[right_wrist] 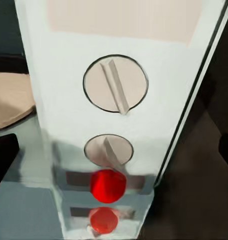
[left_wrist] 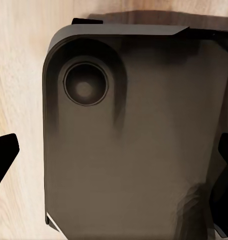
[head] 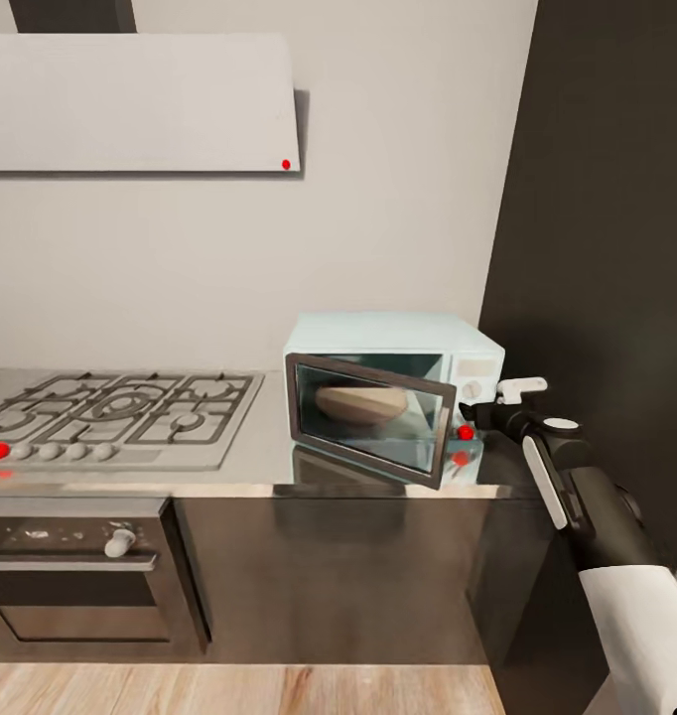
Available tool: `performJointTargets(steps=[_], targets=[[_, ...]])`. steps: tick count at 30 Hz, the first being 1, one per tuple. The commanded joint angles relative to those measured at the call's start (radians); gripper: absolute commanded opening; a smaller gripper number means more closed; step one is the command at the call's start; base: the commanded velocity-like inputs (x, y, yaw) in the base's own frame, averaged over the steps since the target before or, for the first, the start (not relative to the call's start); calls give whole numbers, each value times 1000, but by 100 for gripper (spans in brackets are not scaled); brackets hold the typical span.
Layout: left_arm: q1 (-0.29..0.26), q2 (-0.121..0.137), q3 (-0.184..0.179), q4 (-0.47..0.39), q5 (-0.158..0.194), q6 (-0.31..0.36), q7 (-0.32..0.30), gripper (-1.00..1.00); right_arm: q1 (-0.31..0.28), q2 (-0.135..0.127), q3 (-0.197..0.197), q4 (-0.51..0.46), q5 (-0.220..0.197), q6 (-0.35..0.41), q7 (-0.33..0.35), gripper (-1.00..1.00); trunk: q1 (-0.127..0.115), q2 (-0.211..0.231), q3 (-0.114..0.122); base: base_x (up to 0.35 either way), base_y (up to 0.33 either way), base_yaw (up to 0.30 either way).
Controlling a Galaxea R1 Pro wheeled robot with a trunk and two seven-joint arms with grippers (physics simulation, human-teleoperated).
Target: In the kitchen, take the popcorn bag from the countertop, put it into the microwave, and heat it until the popcorn is cooked so the cooked popcorn ends up inside the bag.
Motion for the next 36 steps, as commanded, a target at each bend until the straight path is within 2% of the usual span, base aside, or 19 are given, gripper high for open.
performJointTargets(steps=[1, 5, 6, 7, 12, 16, 20, 25, 27, 29, 36], targets=[[0, 0, 1, 0, 7, -1, 0, 100, -1, 17, 1, -1, -5, 7, 0, 100, 0, -1, -1, 35, 0, 0], [0, 0, 1, 0, 7, -1, 0, 100, -1, 36, 2, -2, -5, 16, 18, 100, 0, -1, -1, 12, 0, 0], [0, 0, 1, 0, 7, -1, 0, 100, -1, 35, 3, -2, -5, 18, 81, 100, 0, -1, -1, 0, 0, 0], [0, 0, 1, 0, 7, -1, 0, 100, -1, 35, 3, -2, -5, 18, 102, 100, 0, -1, -1, 0, 0, 0], [0, 0, 2, 0, 7, -1, 0, 100, -1, 31, 3, -2, -5, 19, 136, 100, 0, -1, -1, 0, 0, 0], [0, -1, 1, 0, 7, -1, 0, 100, -1, 27, 3, -2, -4, 20, 219, 100, 0, -1, -1, 0, 0, 0], [0, -2, 1, -1, 7, -2, -1, 100, -1, 25, 3, -6, 4, 20, 333, 100, 0, -1, -1, 0, 0, 0], [0, -3, 2, -1, 7, -3, 0, 100, -1, 24, 2, -11, 6, 41, 413, 100, 0, -1, -1, 0, 0, 0], [0, -2, 2, -1, 7, -3, 0, 100, -1, 22, 1, -14, 8, 54, 478, 100, 0, -1, -1, 0, 0, 0], [0, -2, 2, 0, 7, -3, 0, 100, -1, 20, 1, -14, 10, 57, 514, 100, 0, -1, -1, 0, 0, 0], [0, -2, 2, -1, 7, -3, 0, 100, -1, 18, 2, -13, 14, 60, 531, 100, 0, -1, -1, 0, 0, 0]])
